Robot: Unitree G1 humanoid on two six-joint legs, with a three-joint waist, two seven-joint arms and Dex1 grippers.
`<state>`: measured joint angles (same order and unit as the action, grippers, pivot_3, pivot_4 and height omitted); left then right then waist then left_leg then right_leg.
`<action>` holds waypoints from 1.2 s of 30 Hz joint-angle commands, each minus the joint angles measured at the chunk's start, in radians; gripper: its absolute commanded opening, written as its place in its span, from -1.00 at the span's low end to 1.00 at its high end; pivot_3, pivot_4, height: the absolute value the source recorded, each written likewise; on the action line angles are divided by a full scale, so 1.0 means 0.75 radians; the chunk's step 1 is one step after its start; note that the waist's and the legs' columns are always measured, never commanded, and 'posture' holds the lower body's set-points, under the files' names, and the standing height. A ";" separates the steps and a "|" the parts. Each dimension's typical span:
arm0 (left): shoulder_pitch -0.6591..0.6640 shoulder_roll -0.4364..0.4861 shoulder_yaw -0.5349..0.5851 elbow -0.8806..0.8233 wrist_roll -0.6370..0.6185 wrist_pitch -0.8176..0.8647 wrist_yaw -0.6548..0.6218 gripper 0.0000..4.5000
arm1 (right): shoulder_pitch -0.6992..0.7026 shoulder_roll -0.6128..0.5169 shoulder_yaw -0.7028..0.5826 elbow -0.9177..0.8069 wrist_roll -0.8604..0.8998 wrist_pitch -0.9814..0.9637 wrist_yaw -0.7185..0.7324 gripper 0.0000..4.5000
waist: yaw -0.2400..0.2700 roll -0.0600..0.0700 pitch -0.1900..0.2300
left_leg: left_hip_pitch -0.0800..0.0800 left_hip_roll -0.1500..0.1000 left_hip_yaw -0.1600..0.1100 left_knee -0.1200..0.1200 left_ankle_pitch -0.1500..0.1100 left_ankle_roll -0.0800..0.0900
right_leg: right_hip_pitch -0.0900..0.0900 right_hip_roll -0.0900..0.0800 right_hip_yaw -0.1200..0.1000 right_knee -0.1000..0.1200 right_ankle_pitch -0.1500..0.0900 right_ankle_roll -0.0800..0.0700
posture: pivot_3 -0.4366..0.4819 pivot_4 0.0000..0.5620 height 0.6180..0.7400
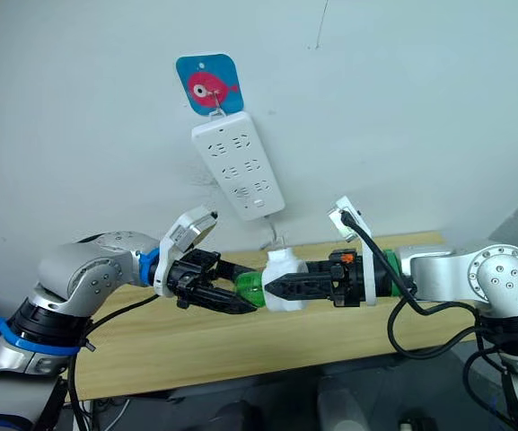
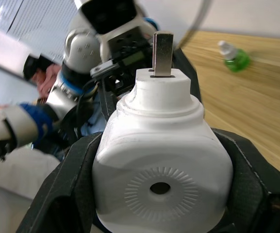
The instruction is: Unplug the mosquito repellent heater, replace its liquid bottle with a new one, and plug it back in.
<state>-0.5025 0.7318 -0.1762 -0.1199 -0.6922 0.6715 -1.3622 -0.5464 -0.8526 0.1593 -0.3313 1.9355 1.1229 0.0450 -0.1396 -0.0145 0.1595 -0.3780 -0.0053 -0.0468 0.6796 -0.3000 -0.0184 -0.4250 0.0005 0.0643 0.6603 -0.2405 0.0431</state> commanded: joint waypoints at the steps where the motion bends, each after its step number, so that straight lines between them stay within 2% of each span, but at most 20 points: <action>1: 0.075 -0.040 0.079 0.002 0.138 -0.301 0.038 0.99 | 0.031 -0.016 -0.076 -0.008 0.049 -0.036 0.014 0.34 | 0.003 0.000 0.000 | -0.001 0.000 0.000 0.000 0.000 0.000 | 0.000 -0.001 -0.001 0.000 0.002 -0.004 | -0.41 -0.53 1.00; 5: 0.184 -0.078 0.116 0.036 0.283 -0.665 0.034 1.00 | 0.079 -0.015 -0.115 0.004 0.049 -0.045 0.014 0.34 | 0.005 0.000 0.000 | -0.001 0.000 0.000 0.000 0.000 0.000 | 0.000 -0.002 0.000 -0.001 0.003 -0.005 | -0.40 -0.53 1.00; 12: 0.241 -0.252 0.149 0.005 0.337 -0.999 0.123 1.00 | 0.146 0.033 -0.151 0.011 0.049 -0.070 -0.016 0.34 | 0.016 -0.001 0.000 | -0.002 -0.001 0.001 0.001 0.000 0.000 | 0.000 -0.002 0.000 -0.001 0.003 -0.005 | -0.39 -0.52 1.00; 22: 0.240 -0.332 0.059 0.005 0.390 -1.125 0.146 1.00 | 0.157 0.090 -0.149 -0.024 0.049 -0.090 -0.075 0.34 | 0.016 -0.001 0.000 | -0.001 -0.001 0.002 0.001 0.000 0.000 | 0.000 -0.002 0.001 0.001 0.003 -0.005 | -0.39 -0.53 1.00; 24: 0.234 -0.333 0.046 0.015 0.397 -1.134 0.140 0.83 | 0.153 0.095 -0.148 -0.028 0.049 -0.089 -0.079 0.34 | 0.014 -0.001 0.000 | -0.001 -0.001 0.002 0.001 0.000 0.000 | 0.000 -0.001 0.001 0.001 0.003 -0.005 | -0.39 -0.53 1.00; 30: 0.197 -0.332 0.036 0.017 0.382 -1.075 0.155 0.04 | 0.146 0.098 -0.144 -0.041 0.049 -0.088 -0.086 0.34 | 0.010 -0.001 0.000 | -0.001 -0.001 0.001 0.001 0.000 0.000 | 0.001 -0.001 0.001 0.001 0.003 -0.004 | -0.41 -0.52 1.00; 32: 0.175 -0.301 0.032 0.002 0.356 -0.988 0.135 0.03 | 0.137 0.079 -0.137 -0.052 0.049 -0.078 -0.084 0.34 | 0.007 -0.001 0.000 | -0.001 -0.001 0.001 0.001 0.000 0.000 | 0.001 -0.001 0.000 0.001 0.003 -0.004 | -0.41 -0.52 1.00; 33: 0.155 -0.246 0.013 -0.020 0.330 -0.840 0.110 0.03 | 0.127 0.054 -0.126 -0.070 0.049 -0.063 -0.082 0.34 | 0.005 -0.001 0.000 | -0.001 -0.001 0.001 0.001 0.000 0.000 | 0.001 -0.001 0.001 0.001 0.003 -0.004 | -0.41 -0.52 1.00; 36: 0.066 -0.109 -0.007 -0.084 0.073 -0.177 0.157 0.03 | 0.093 0.002 -0.095 -0.126 0.020 -0.019 -0.047 0.34 | 0.000 -0.001 0.000 | -0.001 -0.001 0.000 0.001 0.000 0.000 | 0.001 0.000 -0.001 0.001 0.000 0.002 | -0.39 -0.52 1.00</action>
<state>-0.4255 0.6024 -0.1920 -0.1667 -0.5470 0.2936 -1.2741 -0.4512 -0.8325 0.0983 -0.3597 1.9415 1.0850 -0.0240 -0.1397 -0.0151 0.1599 -0.3788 -0.0059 -0.0471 0.6806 -0.3000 -0.0183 -0.4244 0.0007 0.0638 0.6613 -0.2412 0.0449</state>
